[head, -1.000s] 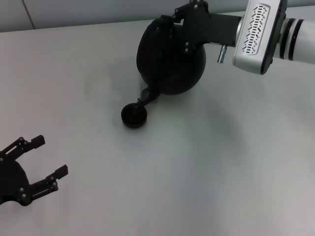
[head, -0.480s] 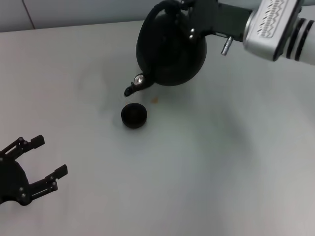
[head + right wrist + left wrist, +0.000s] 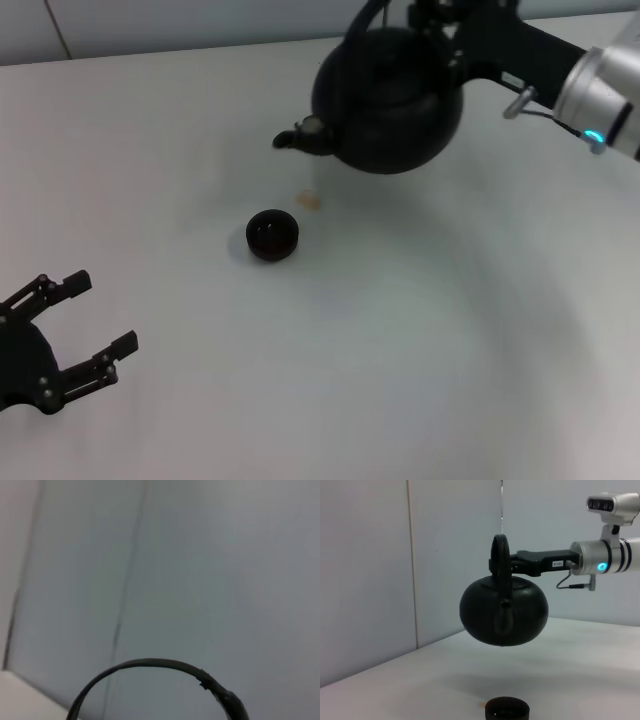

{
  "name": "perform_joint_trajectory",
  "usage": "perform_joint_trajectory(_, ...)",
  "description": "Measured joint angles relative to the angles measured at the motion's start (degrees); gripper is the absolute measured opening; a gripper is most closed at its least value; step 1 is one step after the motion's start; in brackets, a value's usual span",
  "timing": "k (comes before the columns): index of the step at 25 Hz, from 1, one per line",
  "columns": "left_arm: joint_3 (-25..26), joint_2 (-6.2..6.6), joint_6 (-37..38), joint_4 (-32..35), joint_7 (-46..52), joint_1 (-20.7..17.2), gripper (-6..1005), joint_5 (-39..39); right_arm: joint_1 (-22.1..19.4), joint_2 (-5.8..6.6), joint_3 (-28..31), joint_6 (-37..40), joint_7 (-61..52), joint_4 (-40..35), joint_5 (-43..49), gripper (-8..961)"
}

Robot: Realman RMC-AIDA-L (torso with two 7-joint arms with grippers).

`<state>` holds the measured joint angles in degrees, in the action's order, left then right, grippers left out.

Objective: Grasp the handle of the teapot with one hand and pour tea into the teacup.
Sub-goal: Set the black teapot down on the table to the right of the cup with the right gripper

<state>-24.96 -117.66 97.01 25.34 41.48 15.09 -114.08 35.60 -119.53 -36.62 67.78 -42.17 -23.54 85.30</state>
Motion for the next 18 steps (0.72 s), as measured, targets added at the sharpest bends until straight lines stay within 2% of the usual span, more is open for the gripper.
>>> perform_joint_trajectory(8,0.0,-0.2,0.3,0.2,0.0,0.0,855,0.0,-3.0,0.14,0.6,-0.8,-6.8,3.1,-0.9,94)
perform_joint_trajectory(18,0.0,-0.2,0.5,0.0,-0.2,-0.2,855,0.0,-5.6,0.04,2.6,-1.6,-1.3,7.9,-5.0,96)
